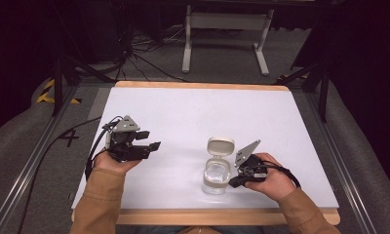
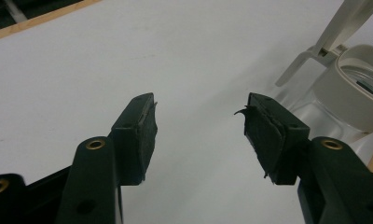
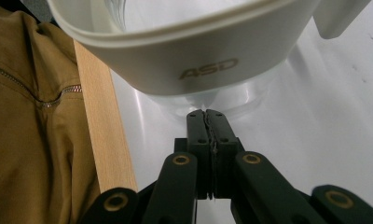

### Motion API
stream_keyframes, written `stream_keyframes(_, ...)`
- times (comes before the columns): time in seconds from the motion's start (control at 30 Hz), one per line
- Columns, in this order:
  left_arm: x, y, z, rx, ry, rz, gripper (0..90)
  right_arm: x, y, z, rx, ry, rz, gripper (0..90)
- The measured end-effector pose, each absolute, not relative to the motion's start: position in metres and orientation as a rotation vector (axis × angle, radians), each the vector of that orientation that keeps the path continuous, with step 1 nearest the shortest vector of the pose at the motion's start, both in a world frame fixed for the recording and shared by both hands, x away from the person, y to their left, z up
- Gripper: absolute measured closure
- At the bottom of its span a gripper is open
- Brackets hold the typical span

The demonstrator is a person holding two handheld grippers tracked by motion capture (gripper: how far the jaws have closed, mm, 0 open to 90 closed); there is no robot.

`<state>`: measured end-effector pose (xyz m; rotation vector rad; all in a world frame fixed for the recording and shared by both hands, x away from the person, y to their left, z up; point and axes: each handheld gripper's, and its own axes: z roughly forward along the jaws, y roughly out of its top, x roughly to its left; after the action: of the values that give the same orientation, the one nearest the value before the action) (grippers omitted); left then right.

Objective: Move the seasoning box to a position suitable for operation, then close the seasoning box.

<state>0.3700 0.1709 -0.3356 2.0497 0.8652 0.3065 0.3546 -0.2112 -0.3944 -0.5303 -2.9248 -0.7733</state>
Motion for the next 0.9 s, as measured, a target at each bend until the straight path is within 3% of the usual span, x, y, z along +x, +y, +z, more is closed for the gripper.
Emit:
stream_keyframes(0.57, 0.371, 0.166, -0.335, 2.054, 0.856, 0.302, 43.7, 0.371, -0.250, -0.357, -0.799, -2.868, -1.141, 90.0)
stream_keyframes(0.9, 0.372, 0.165, -0.337, 2.061, 0.859, 0.300, 43.7, 0.384, -0.249, -0.337, -0.864, -2.832, -1.355, 90.0)
